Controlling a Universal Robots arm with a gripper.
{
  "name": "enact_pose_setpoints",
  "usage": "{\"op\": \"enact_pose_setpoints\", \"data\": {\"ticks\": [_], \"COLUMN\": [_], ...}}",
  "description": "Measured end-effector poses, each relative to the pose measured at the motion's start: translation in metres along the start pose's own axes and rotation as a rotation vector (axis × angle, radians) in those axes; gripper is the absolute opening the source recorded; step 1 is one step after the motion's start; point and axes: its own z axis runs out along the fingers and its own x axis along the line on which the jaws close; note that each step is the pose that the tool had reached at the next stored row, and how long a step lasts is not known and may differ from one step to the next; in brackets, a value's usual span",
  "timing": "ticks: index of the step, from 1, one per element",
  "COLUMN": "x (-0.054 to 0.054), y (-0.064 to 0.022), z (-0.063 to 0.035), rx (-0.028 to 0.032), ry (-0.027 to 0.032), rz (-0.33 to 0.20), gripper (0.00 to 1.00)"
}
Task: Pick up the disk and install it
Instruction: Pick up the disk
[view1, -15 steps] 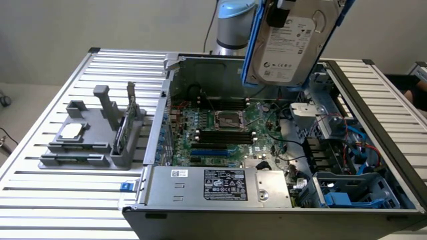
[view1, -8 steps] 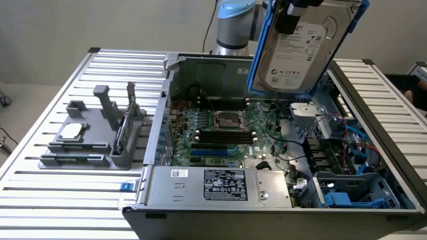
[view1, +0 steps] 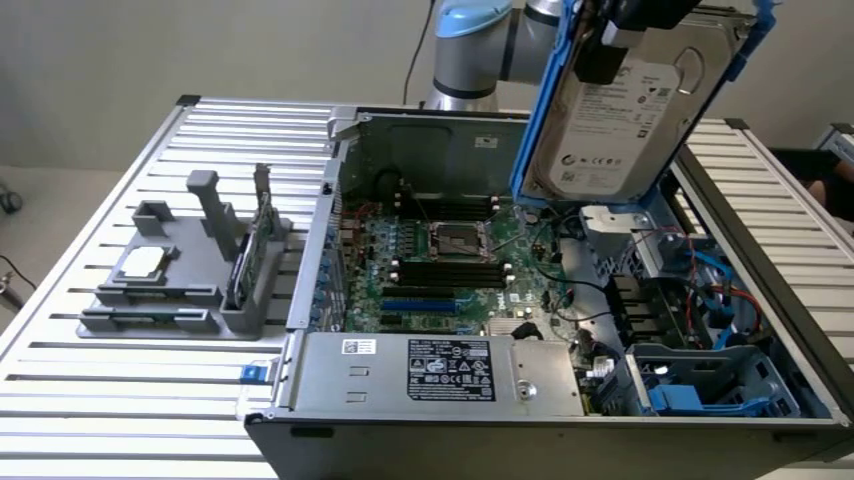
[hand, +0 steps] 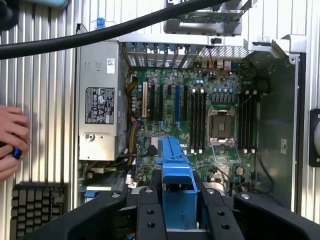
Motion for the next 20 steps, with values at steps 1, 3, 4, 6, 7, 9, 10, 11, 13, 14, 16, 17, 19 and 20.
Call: {"op": "enact_pose_setpoints", "data": {"ticks": [1,3,4,6,7,9,10,11,13,14,16,17,19,20], "x": [0.003,0.007,0.01,0.014,0.016,0.021,0.023,0.025,0.028,0.03,0.033,0.035,0.038,0.039], "y": [-0.0005,-0.0014,-0.002,-0.0034,-0.0044,-0.0069,-0.0083,-0.0099,-0.0135,-0.0153,-0.0191,-0.0209,-0.0248,-0.027], "z": [-0.0001,-0.0004,-0.0006,-0.0009,-0.0011,-0.0015,-0.0017,-0.002,-0.0024,-0.0026,-0.0032,-0.0033,-0.0038,-0.004], "rx": [0.0,0.0,0.0,0.0,0.0,0.0,0.0,0.0,0.0,0.0,0.0,0.0,0.0,0.0], "ry": [-0.0004,-0.0009,-0.0011,-0.0016,-0.0016,-0.0017,-0.0018,-0.0019,-0.0021,-0.0022,-0.0024,-0.0028,-0.003,-0.0031], "rz": [0.0,0.0,0.0,0.0,0.0,0.0,0.0,0.0,0.0,0.0,0.0,0.0,0.0,0.0], "gripper": [0.33,0.33,0.33,0.33,0.33,0.33,0.33,0.33,0.33,0.33,0.33,0.33,0.33,0.33]}}
